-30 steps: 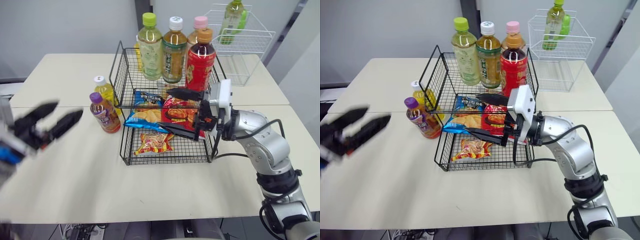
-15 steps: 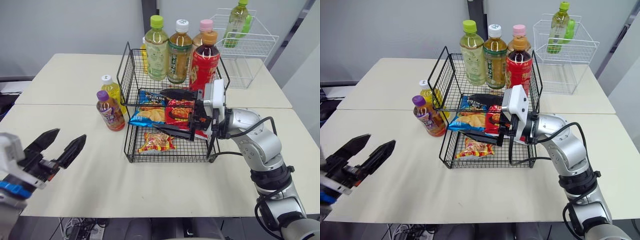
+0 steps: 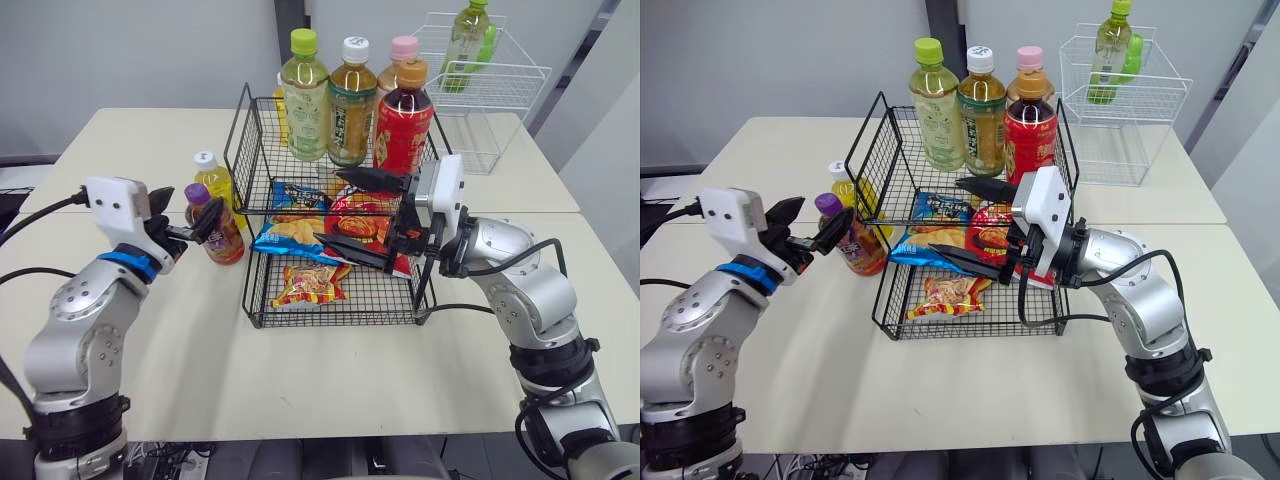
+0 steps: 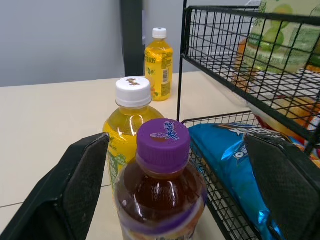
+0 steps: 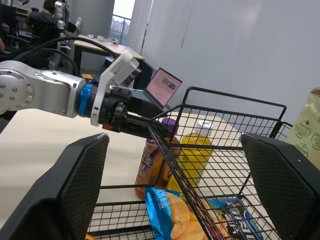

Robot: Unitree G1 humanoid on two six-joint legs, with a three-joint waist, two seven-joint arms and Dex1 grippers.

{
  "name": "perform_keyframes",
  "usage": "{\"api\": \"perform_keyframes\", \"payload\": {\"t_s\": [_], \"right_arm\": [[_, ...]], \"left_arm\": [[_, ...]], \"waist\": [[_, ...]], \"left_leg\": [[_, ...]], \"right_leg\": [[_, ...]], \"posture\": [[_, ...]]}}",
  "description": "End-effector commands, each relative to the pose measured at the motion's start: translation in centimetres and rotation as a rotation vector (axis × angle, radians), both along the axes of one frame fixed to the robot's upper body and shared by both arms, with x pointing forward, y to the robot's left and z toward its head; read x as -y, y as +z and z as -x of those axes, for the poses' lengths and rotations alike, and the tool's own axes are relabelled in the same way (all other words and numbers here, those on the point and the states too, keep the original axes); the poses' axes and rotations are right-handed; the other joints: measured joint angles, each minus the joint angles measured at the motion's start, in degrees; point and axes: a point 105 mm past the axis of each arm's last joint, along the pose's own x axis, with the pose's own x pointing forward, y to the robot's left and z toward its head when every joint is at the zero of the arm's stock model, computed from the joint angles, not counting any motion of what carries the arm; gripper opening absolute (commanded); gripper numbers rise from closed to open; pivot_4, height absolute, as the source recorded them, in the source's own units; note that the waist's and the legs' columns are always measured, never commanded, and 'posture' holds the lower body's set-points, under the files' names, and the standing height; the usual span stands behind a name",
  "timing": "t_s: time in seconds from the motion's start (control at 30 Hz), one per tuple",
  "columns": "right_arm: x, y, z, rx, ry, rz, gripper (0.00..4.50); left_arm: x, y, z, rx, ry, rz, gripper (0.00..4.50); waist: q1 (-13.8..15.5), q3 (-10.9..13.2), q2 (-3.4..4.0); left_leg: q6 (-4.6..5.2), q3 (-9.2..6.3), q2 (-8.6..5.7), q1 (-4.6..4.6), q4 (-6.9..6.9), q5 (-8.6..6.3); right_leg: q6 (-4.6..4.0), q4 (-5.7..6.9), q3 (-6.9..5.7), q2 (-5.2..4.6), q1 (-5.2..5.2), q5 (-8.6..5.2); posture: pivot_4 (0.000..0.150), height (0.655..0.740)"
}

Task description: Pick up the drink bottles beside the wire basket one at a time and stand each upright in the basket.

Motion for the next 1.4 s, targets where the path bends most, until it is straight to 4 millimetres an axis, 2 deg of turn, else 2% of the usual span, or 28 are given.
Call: {"api": "perform_keyframes", "payload": {"t_s": [0.03,0.17,0.47,0.57,0.83,1.1,1.4], "right_arm": [[0.5,1.2,0.7,0.056,-0.020,-0.022,4.50],[0.7,1.2,0.7,0.057,-0.035,-0.021,4.50],[1.0,1.1,0.8,0.056,-0.050,-0.021,4.50],[1.0,1.0,0.9,0.054,-0.052,-0.023,4.50],[1.0,1.1,0.8,0.057,-0.057,-0.026,4.50],[0.9,1.1,1.0,0.058,-0.049,-0.025,4.50],[0.8,1.4,1.2,0.057,-0.019,-0.050,4.50]], "left_arm": [[0.1,0.9,-0.9,0.047,0.031,-0.027,4.46],[0.4,0.8,-1.9,0.048,0.028,-0.038,4.46],[0.5,0.4,-2.6,0.047,0.029,-0.060,4.46],[0.1,0.5,-2.8,0.050,0.045,-0.060,3.92],[0.2,0.4,-2.9,0.047,0.035,-0.054,1.45],[-0.5,0.9,-2.4,0.064,0.034,-0.047,1.38],[-1.2,7.1,1.3,0.157,-0.189,-0.028,1.38]], "waist": [[0.04,0.00,0.00],[0.08,0.00,0.00],[0.03,0.00,0.00],[0.05,0.00,0.00],[0.02,0.00,0.00],[0.02,0.00,0.00],[-0.10,0.04,-0.02]], "left_leg": [[0.00,0.00,0.00,0.00,0.00,0.00],[0.00,-0.02,-0.01,-0.01,0.00,0.00],[0.00,-0.03,0.00,-0.03,-0.01,0.00],[0.00,-0.03,-0.01,-0.03,-0.01,0.00],[0.00,-0.03,-0.01,-0.03,-0.02,0.00],[0.00,-0.03,-0.01,-0.03,-0.03,0.00],[-0.01,-0.06,0.03,-0.39,-0.10,0.00]], "right_leg": [[0.01,0.00,0.01,0.00,0.00,-0.01],[0.03,0.00,-0.02,0.00,0.00,-0.02],[0.03,-0.04,-0.02,-0.01,-0.01,-0.02],[0.04,-0.04,-0.03,-0.01,-0.01,-0.02],[0.05,-0.06,-0.03,-0.01,-0.01,-0.02],[0.05,-0.06,-0.03,-0.01,-0.01,-0.02],[0.03,-0.11,-0.07,0.01,-0.36,-0.01]], "posture": [[0.150,0.7400],[0.150,0.7400],[0.150,0.7400],[0.150,0.7400],[0.150,0.7400],[0.150,0.7400],[0.150,0.7400]]}}
